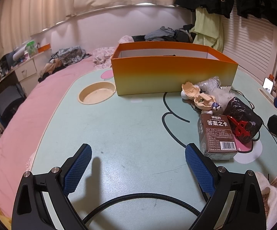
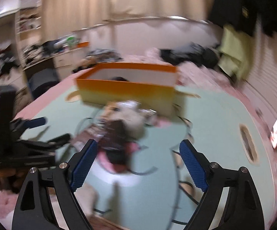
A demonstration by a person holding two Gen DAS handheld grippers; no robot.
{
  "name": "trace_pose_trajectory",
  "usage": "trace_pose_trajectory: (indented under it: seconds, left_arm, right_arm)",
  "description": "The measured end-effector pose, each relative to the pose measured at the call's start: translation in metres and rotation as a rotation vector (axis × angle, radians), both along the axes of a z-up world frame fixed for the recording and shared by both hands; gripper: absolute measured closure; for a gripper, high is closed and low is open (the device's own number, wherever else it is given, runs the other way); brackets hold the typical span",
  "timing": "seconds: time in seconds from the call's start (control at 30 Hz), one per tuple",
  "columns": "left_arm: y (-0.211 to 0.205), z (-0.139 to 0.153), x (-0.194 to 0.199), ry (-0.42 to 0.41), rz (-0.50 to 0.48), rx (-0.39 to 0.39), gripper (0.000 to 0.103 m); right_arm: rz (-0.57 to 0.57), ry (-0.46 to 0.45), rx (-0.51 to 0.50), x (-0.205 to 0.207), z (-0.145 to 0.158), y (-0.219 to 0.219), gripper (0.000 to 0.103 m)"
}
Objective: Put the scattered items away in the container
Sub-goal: 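Grasp the black patterned pouch with the right gripper while the left gripper grasps the brown card box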
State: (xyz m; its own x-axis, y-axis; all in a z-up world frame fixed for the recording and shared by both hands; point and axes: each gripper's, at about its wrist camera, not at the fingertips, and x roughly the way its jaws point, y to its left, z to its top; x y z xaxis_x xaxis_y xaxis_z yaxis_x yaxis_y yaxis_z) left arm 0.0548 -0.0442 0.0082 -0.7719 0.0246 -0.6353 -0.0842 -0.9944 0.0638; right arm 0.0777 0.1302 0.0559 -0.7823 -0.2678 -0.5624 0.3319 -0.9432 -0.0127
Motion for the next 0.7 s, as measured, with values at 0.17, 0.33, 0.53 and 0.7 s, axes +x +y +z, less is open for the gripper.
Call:
trace_pose_trajectory:
  seconds: [0.17,0.33,0.53,0.7]
  left_arm:
    - [0.001,-0.001,0.000,0.000,-0.001,0.007,0.005]
    - [0.000,0.001,0.001,0.004,-0.003,0.012,0.005]
    - [-0.008,0.008,0.005,0.011,-0.041,0.107,0.005]
    - [0.016,0.021,0.013,0.003,-0.208,0.198,0.005]
  right_arm:
    - [0.038,-0.109,0.040,-0.029,-0.013,-0.024,0.047]
    - [0.009,-0.193,-0.071,-0.042,-0.025,-0.004,0.074]
    - [-0.044,-0.058,-0.196,-0.014,-0.003,0.025,0.074]
    - [-0.070,-0.033,-0.205,-0.011,0.001,0.026,0.074]
